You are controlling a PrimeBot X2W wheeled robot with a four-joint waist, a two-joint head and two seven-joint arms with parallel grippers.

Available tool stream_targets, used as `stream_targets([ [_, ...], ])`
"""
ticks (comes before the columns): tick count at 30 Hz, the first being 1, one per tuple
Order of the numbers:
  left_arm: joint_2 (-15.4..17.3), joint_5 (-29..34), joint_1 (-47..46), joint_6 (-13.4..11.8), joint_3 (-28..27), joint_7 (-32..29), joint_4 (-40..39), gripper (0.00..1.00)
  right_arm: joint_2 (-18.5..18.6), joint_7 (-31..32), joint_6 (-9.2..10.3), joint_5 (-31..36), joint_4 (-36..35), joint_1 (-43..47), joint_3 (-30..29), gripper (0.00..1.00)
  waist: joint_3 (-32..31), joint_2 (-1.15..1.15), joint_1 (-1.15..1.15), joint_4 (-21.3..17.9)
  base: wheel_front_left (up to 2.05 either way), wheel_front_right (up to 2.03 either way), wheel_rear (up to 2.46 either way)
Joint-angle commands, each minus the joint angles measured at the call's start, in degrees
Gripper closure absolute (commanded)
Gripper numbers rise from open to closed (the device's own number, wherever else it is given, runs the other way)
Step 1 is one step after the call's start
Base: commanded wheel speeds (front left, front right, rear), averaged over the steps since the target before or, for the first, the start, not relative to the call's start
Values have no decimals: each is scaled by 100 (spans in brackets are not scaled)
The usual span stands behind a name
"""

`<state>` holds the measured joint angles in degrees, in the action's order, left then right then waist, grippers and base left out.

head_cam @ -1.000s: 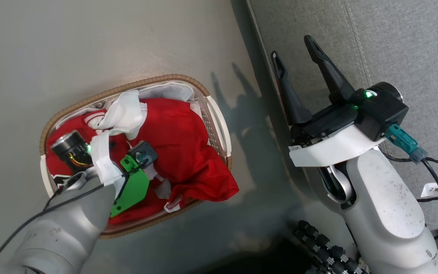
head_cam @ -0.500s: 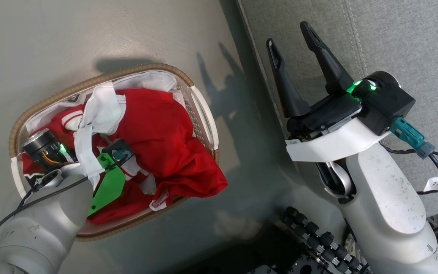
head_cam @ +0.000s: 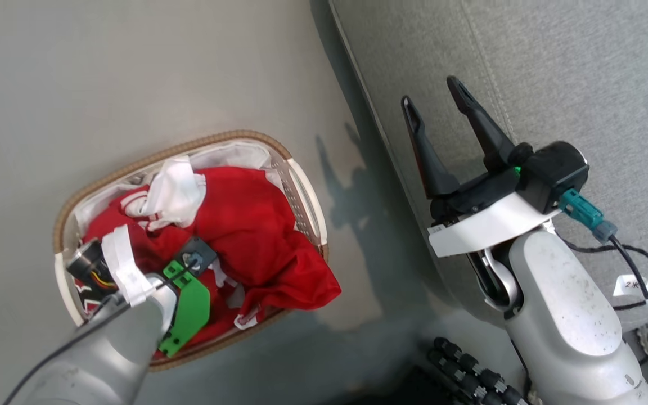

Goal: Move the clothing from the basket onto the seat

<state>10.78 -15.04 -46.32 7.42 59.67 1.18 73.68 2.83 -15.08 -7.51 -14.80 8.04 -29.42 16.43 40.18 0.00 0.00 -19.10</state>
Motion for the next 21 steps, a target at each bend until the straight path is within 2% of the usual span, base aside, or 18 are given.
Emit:
stream_targets([
  [1, -76, -134, 204, 9, -33, 130, 6, 100, 22, -13, 4, 74, 73, 160, -64, 0, -708, 0, 0, 287, 0, 0, 0],
  [11, -486, -718, 688, 9, -212, 1142, -80, 100, 25, -12, 4, 450, 502, 853, -393, 0, -2049, 0, 0, 909, 0, 0, 0],
  [16, -627, -923, 893, -44, -385, 1370, -187, 100, 23, -12, 4, 568, 643, 1271, -541, 0, -2684, 0, 0, 1175, 0, 0, 0],
  [19, -693, -1108, 1051, -93, -562, 1407, -426, 100, 41, -12, 4, 619, 708, 1528, -582, 0, -3040, 0, 0, 1325, 0, 0, 0],
  [21, -698, -1184, 1114, -181, -788, 1406, -907, 100, 56, -12, 4, 627, 721, 1656, -588, 0, -3209, 0, 0, 1392, 0, 0, 0],
])
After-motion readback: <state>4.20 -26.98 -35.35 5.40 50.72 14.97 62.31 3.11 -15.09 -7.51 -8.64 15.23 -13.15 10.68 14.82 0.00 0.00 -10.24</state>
